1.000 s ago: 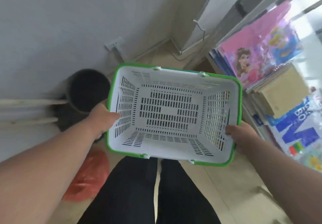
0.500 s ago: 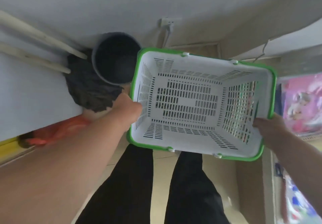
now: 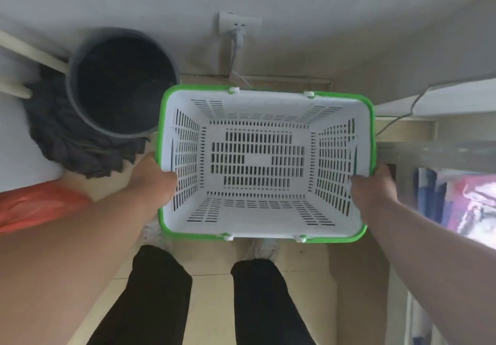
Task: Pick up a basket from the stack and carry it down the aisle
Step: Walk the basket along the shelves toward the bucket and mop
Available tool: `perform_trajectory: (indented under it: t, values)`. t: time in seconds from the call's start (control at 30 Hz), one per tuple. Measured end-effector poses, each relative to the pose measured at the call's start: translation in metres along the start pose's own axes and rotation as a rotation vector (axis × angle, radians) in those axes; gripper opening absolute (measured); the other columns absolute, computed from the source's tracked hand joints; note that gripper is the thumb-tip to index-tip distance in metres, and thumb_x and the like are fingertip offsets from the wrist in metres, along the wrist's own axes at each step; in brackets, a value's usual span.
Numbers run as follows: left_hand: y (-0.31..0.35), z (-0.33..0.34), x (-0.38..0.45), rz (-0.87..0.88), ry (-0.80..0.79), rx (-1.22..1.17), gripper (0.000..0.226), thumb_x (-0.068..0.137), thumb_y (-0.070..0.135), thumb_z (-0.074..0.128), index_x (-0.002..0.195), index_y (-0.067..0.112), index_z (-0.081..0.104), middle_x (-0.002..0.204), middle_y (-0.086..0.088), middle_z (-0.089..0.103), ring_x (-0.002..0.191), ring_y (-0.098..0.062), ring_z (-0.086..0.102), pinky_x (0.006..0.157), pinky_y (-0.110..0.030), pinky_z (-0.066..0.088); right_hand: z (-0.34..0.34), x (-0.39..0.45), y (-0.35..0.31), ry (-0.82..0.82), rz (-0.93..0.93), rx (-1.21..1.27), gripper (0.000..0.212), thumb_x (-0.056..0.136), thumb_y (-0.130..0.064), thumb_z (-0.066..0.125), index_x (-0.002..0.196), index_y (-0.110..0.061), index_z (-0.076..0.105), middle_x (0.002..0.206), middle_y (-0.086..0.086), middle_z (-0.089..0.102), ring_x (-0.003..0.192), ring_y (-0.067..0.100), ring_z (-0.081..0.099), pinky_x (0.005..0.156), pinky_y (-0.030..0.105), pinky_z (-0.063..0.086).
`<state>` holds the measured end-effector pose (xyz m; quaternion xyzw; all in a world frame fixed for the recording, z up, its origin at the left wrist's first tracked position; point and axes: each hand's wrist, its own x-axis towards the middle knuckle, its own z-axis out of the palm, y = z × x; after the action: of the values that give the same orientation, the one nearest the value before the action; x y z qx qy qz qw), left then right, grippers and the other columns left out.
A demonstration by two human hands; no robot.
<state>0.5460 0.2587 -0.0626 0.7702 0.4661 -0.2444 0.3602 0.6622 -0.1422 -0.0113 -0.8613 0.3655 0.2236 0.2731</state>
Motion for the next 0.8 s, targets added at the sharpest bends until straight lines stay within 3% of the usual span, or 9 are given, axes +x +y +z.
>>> perform_trajectory:
  t: [0.1, 0.2, 0.3, 0.4, 0.53, 0.63, 0.7, 0.8]
  values:
    - [-0.006, 0.028, 0.015, -0.022, 0.06, 0.009, 0.014, 0.085, 0.018, 0.064, 0.098, 0.025, 0.063, 0.077, 0.011, 0.061, 0.062, -0.01, 0.06, 0.043, -0.018, 0.039, 0.022, 0.031, 0.013, -0.012, -0.036, 0.069, 0.036, 0.089, -0.008, 0.06, 0.105, -0.039, 0.052, 0.08, -0.015, 0.065, 0.069, 0.012, 0.063, 0.052, 0.022, 0.043]
    - [-0.007, 0.045, 0.024, -0.005, 0.081, 0.014, 0.009, 0.085, 0.02, 0.064, 0.086, 0.028, 0.061, 0.074, 0.013, 0.061, 0.06, -0.011, 0.061, 0.04, -0.016, 0.039, 0.038, 0.054, 0.022, -0.033, -0.046, 0.166, 0.045, 0.089, -0.004, 0.061, 0.1, -0.047, 0.052, 0.087, -0.021, 0.067, 0.077, 0.006, 0.064, 0.063, 0.024, 0.05]
    - [-0.001, 0.058, 0.035, 0.011, 0.116, 0.017, 0.01, 0.084, 0.021, 0.062, 0.092, 0.026, 0.064, 0.074, 0.013, 0.059, 0.061, -0.009, 0.058, 0.046, -0.018, 0.041, 0.049, 0.072, 0.032, -0.005, -0.075, 0.164, 0.039, 0.09, -0.005, 0.059, 0.107, -0.04, 0.054, 0.088, -0.02, 0.065, 0.078, 0.001, 0.061, 0.061, 0.02, 0.048]
    - [0.011, 0.062, 0.044, 0.015, 0.099, 0.068, 0.014, 0.081, 0.024, 0.062, 0.094, 0.023, 0.066, 0.078, 0.005, 0.063, 0.062, -0.012, 0.057, 0.054, -0.023, 0.045, 0.049, 0.087, 0.035, 0.017, -0.086, 0.114, 0.033, 0.089, -0.007, 0.056, 0.113, -0.03, 0.056, 0.09, -0.014, 0.063, 0.077, 0.008, 0.061, 0.068, 0.025, 0.049]
    - [0.024, 0.066, 0.051, -0.003, 0.08, 0.099, 0.011, 0.079, 0.019, 0.064, 0.09, 0.018, 0.067, 0.08, -0.001, 0.065, 0.062, -0.015, 0.058, 0.055, -0.025, 0.045, 0.048, 0.1, 0.038, 0.004, -0.088, 0.032, 0.027, 0.092, -0.01, 0.055, 0.11, -0.03, 0.056, 0.09, -0.01, 0.06, 0.076, 0.014, 0.058, 0.075, 0.029, 0.05]
    - [0.024, 0.07, 0.053, -0.013, 0.085, 0.08, 0.014, 0.077, 0.017, 0.065, 0.091, 0.018, 0.068, 0.076, 0.002, 0.064, 0.062, -0.015, 0.059, 0.05, -0.021, 0.042, 0.053, 0.107, 0.041, 0.015, -0.119, -0.002, 0.025, 0.094, -0.011, 0.055, 0.11, -0.031, 0.055, 0.091, -0.009, 0.059, 0.073, 0.008, 0.056, 0.073, 0.025, 0.048]
    - [0.023, 0.071, 0.054, -0.002, 0.091, 0.079, 0.014, 0.077, 0.017, 0.066, 0.09, 0.019, 0.069, 0.072, 0.005, 0.062, 0.061, -0.014, 0.059, 0.047, -0.019, 0.04, 0.057, 0.11, 0.04, 0.029, -0.124, -0.03, 0.025, 0.095, -0.011, 0.055, 0.114, -0.027, 0.053, 0.098, -0.003, 0.06, 0.079, 0.017, 0.059, 0.075, 0.029, 0.05]
    - [0.026, 0.069, 0.057, -0.001, 0.08, 0.099, 0.015, 0.077, 0.016, 0.069, 0.091, 0.019, 0.069, 0.072, 0.006, 0.062, 0.062, -0.014, 0.059, 0.056, -0.023, 0.045, 0.059, 0.112, 0.039, 0.029, -0.122, -0.101, 0.026, 0.095, -0.011, 0.053, 0.116, -0.024, 0.049, 0.102, 0.0, 0.059, 0.085, 0.025, 0.059, 0.077, 0.034, 0.053]
